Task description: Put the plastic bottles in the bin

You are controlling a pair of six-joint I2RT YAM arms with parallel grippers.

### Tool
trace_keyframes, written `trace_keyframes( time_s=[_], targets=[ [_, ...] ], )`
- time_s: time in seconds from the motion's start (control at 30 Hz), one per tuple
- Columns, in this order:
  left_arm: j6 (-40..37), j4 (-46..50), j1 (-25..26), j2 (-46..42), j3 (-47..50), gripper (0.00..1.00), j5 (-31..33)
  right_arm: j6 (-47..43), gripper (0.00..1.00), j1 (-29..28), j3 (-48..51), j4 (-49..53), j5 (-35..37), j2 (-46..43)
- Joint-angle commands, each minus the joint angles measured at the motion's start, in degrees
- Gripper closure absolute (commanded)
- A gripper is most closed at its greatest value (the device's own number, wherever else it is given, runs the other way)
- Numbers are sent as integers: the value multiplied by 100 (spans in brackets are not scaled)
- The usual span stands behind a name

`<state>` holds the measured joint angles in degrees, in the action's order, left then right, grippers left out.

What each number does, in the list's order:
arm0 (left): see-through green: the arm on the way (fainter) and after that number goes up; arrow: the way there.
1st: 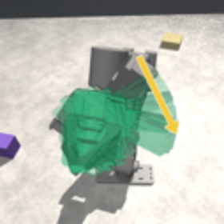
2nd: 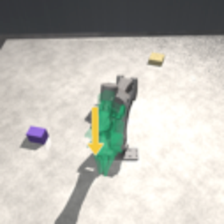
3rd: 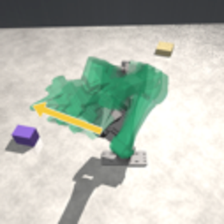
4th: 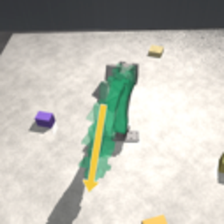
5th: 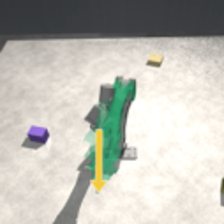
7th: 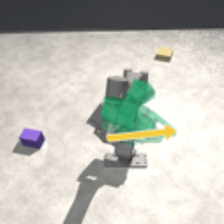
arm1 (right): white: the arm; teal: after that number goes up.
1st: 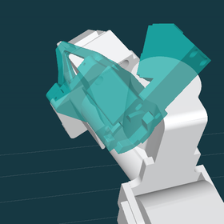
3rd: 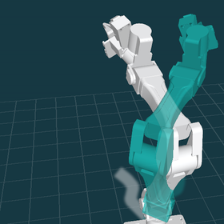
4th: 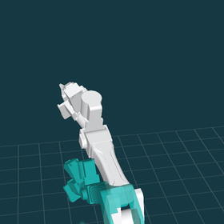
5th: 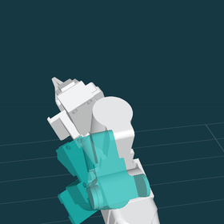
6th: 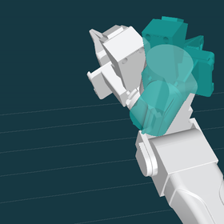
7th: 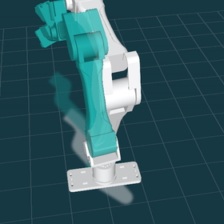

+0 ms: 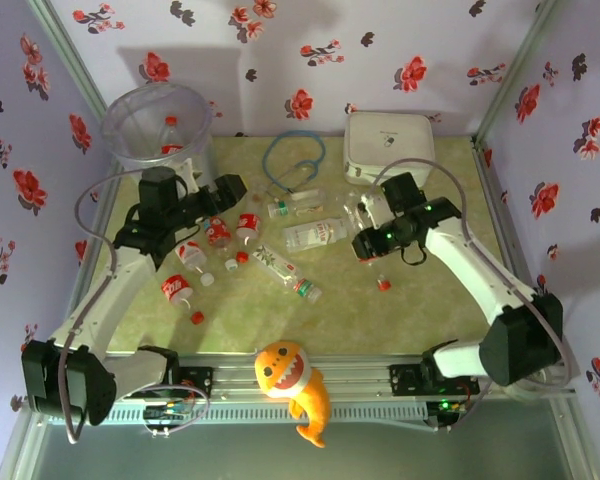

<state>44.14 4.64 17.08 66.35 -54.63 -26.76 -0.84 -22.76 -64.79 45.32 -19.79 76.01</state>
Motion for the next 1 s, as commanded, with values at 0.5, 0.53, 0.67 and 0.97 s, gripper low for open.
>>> trace_keyframes(
  time_s=[0.5,0.53,0.67,0.97],
  targets=[
    [358,-3038,1557,1110,358,2,-748,1915,62,-491,198,-3665,-3228,954],
    [297,-2951,1585,1196,277,2,-747,1938,62,-513,193,-3716,-3293,989],
    [170,-2781,1661,1490,50,4,-744,1991,62,-606,144,-3846,-3524,1107],
    [427,-3248,1772,1802,14,26,-743,1939,61,-738,89,-3893,-3742,1270]
  ],
)
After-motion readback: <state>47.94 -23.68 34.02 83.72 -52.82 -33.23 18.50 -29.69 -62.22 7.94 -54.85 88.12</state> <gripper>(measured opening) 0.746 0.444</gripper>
